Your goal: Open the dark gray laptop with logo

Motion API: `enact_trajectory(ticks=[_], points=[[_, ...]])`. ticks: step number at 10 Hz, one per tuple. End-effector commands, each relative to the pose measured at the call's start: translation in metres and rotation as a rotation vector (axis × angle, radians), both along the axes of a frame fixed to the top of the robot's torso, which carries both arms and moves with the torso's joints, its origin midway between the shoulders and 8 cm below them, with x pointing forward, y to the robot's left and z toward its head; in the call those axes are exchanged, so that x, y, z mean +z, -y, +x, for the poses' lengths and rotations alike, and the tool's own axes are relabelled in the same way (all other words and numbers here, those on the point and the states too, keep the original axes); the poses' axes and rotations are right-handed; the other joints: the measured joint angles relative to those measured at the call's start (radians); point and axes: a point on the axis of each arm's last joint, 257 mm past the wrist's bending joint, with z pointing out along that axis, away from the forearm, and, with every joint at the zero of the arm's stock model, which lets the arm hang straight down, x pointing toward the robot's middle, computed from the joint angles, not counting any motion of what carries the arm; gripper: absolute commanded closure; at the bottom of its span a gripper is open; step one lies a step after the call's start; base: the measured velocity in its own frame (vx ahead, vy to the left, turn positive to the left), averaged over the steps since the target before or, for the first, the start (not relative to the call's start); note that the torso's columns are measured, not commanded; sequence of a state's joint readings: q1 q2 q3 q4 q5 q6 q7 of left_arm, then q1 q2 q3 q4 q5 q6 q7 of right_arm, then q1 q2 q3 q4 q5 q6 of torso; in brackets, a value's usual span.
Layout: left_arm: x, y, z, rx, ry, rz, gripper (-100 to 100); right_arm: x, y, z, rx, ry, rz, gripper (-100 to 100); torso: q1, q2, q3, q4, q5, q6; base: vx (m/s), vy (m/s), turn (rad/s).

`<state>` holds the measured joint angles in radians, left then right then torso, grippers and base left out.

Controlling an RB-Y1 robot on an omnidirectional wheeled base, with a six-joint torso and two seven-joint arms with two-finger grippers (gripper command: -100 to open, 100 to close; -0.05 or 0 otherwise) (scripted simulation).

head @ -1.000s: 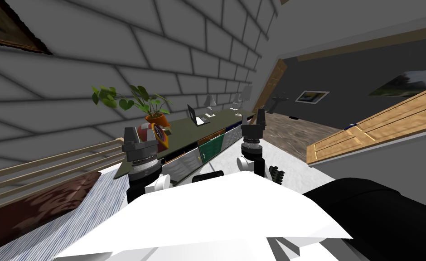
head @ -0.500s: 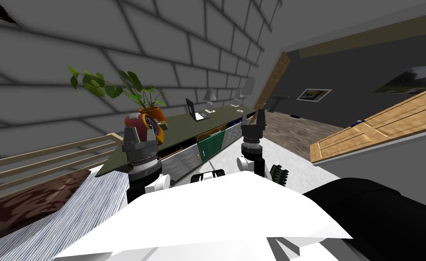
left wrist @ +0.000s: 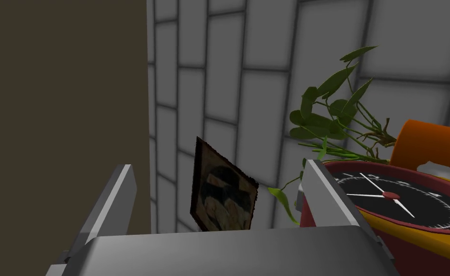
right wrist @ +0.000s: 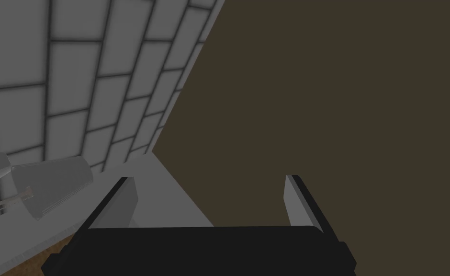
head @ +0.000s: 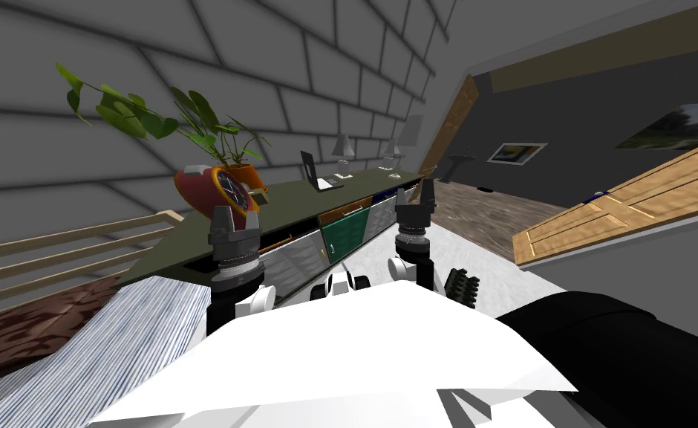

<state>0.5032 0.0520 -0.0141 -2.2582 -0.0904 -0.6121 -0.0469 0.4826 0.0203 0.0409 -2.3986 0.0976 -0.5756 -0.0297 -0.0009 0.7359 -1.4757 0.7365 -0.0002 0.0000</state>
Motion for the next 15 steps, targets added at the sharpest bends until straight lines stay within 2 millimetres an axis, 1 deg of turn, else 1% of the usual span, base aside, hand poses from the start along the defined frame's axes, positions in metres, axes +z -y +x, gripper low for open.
enact_trajectory(ticks=[1,3,4,6,7,8,9,11,12,13,14,15], points=[[-0.005,0.001,0.016,-0.004,-0.045,0.059,-100,0.0,0.0,0.0,0.0,0.0,0.0,0,0.0,0.001,-0.001,0.001,0.0,0.0,0.022,-0.05,-0.011],[-0.007,-0.002,0.031,0.006,-0.073,0.095,-100,0.0,0.0,0.0,0.0,0.0,0.0,0,0.0,0.002,0.0,0.001,0.0,0.0,0.037,-0.058,-0.015],[-0.008,-0.002,0.032,0.008,-0.081,0.094,-100,0.0,0.0,0.0,0.0,0.0,0.0,0,0.001,0.002,-0.001,0.001,0.0,0.0,0.024,-0.042,-0.005],[-0.008,-0.007,0.048,0.029,-0.106,0.123,-100,0.0,0.0,0.0,0.0,0.0,0.0,0,0.002,0.003,0.0,0.002,0.001,0.0,0.024,-0.047,-0.015],[-0.01,-0.008,0.05,0.031,-0.119,0.121,-100,0.0,0.0,0.0,0.0,0.0,0.0,0,0.001,0.002,0.0,0.002,0.0,0.0,0.036,-0.045,-0.007],[-0.009,-0.011,0.059,0.045,-0.132,0.133,-100,0.0,0.0,0.0,0.0,0.0,0.0,0,0.001,0.002,-0.001,0.001,0.0,0.0,0.03,-0.047,-0.011],[-0.01,-0.012,0.06,0.046,-0.138,0.132,-100,0.0,0.0,0.0,0.0,0.0,0.0,0,0.001,0.002,0.0,0.001,0.0,0.0,0.023,-0.039,-0.007],[-0.006,-0.019,0.076,0.077,-0.158,0.153,-100,0.0,0.0,0.0,0.0,0.0,0.0,0,0.001,0.002,0.0,0.002,0.0,0.0,0.045,-0.061,-0.017],[-0.009,-0.021,0.079,0.081,-0.178,0.151,-100,0.0,0.0,0.0,0.0,0.0,0.0,0,-0.001,0.001,-0.001,0.001,0.0,0.0,0.034,-0.053,-0.006],[-0.007,-0.025,0.088,0.098,-0.189,0.159,-100,0.0,0.0,0.0,0.0,0.0,0.0,0,0.001,0.002,0.0,0.001,0.0,0.0,0.024,-0.056,-0.015],[-0.009,-0.026,0.089,0.1,-0.198,0.158,-100,0.0,0.0,0.0,0.0,0.0,0.0,0,0.001,0.003,0.0,0.002,0.0,0.0,0.024,-0.044,-0.009],[-0.006,-0.031,0.098,0.119,-0.211,0.165,-100,0.0,0.0,0.0,0.0,0.0,0.0,0,0.002,0.003,0.0,0.002,0.0,0.0,0.033,-0.043,-0.016]])
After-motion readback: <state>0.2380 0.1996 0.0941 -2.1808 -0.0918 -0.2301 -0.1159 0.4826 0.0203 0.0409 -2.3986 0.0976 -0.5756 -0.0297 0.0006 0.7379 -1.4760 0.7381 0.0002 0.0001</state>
